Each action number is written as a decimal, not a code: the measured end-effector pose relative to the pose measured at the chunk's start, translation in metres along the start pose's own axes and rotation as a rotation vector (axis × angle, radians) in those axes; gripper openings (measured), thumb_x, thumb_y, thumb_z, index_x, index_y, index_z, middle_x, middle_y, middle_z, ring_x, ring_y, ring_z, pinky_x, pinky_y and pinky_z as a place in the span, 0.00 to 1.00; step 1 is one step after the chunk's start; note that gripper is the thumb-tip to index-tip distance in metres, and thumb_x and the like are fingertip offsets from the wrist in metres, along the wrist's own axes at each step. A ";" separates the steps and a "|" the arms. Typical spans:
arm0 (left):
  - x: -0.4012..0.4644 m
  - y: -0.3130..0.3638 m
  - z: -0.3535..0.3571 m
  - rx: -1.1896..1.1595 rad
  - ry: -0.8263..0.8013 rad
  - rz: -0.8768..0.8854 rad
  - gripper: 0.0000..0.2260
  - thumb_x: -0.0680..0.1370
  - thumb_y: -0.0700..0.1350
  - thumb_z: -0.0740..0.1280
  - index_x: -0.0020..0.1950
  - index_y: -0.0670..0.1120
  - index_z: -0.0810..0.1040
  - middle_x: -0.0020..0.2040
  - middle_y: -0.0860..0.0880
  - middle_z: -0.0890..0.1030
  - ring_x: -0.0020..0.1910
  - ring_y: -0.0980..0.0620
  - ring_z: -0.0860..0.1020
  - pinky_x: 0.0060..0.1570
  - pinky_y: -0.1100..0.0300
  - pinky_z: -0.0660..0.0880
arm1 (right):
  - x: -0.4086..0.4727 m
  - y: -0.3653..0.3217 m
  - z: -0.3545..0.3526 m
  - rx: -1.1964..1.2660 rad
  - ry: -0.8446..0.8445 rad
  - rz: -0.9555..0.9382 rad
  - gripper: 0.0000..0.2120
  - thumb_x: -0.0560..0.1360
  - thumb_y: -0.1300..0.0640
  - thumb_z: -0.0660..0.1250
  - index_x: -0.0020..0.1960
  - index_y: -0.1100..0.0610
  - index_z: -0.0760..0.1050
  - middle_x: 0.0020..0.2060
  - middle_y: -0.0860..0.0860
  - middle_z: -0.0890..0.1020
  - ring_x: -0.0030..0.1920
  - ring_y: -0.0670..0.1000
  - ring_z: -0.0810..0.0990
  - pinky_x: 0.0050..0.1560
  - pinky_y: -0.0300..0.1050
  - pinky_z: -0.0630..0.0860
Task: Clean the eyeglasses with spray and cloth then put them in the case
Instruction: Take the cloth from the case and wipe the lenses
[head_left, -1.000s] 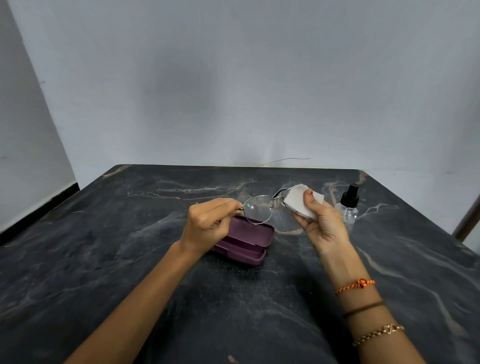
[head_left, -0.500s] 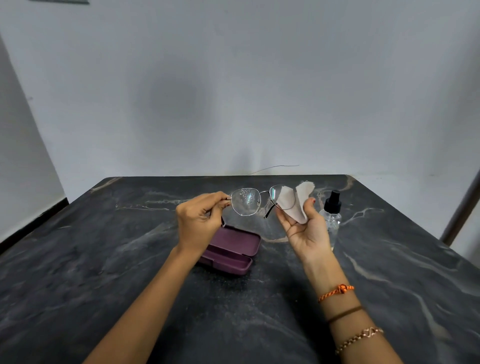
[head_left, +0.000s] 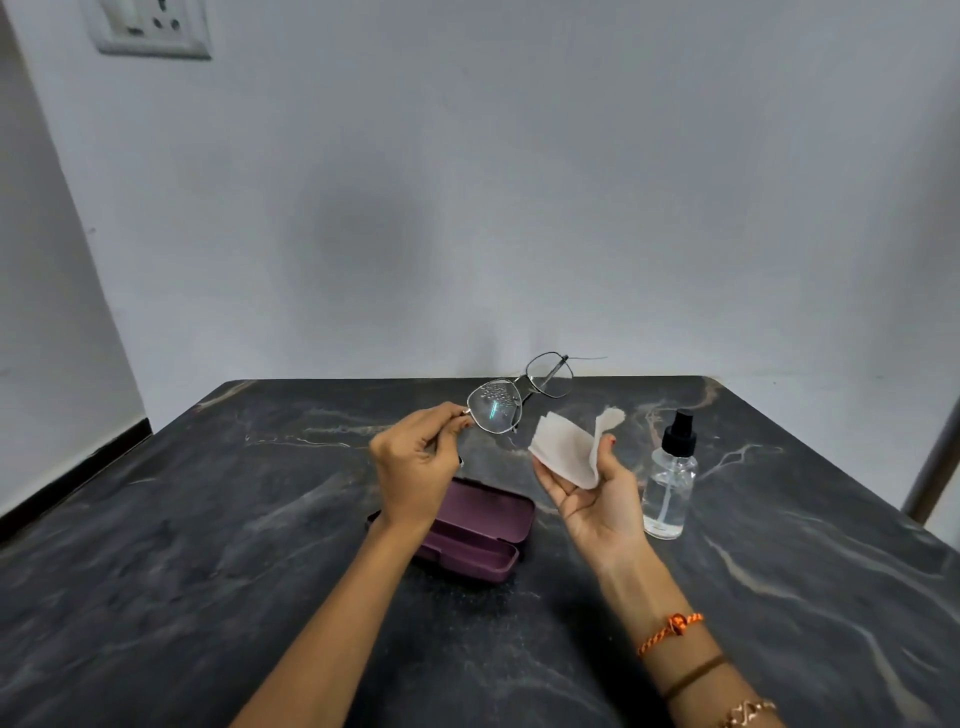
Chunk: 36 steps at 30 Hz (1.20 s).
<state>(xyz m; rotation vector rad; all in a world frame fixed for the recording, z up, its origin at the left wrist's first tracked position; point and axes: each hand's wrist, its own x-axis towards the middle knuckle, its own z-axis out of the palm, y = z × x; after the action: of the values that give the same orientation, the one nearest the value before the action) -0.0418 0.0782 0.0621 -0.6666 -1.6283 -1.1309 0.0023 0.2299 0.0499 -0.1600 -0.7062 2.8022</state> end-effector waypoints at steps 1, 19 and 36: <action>-0.001 0.001 0.001 0.000 -0.004 0.008 0.03 0.66 0.30 0.70 0.37 0.35 0.83 0.30 0.43 0.83 0.27 0.51 0.78 0.26 0.58 0.74 | 0.000 0.003 0.000 -0.018 -0.001 0.004 0.12 0.79 0.52 0.56 0.49 0.60 0.72 0.31 0.55 0.85 0.32 0.54 0.85 0.33 0.50 0.82; -0.026 0.011 0.013 0.077 -0.265 0.246 0.09 0.61 0.24 0.74 0.36 0.35 0.82 0.32 0.45 0.83 0.32 0.52 0.82 0.41 0.74 0.71 | -0.007 0.013 0.004 -0.073 -0.033 -0.009 0.11 0.78 0.56 0.57 0.47 0.62 0.73 0.40 0.57 0.82 0.34 0.49 0.84 0.35 0.40 0.82; -0.017 0.013 0.005 0.049 -0.180 0.234 0.10 0.68 0.29 0.61 0.36 0.35 0.83 0.33 0.44 0.84 0.32 0.52 0.81 0.35 0.69 0.74 | -0.019 0.015 0.016 -0.130 -0.067 0.082 0.05 0.74 0.61 0.63 0.44 0.63 0.76 0.31 0.54 0.85 0.33 0.49 0.85 0.36 0.43 0.82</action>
<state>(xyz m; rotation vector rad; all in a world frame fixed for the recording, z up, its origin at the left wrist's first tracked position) -0.0267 0.0899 0.0506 -0.9230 -1.6719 -0.8794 0.0149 0.2052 0.0578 -0.1213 -0.9188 2.8514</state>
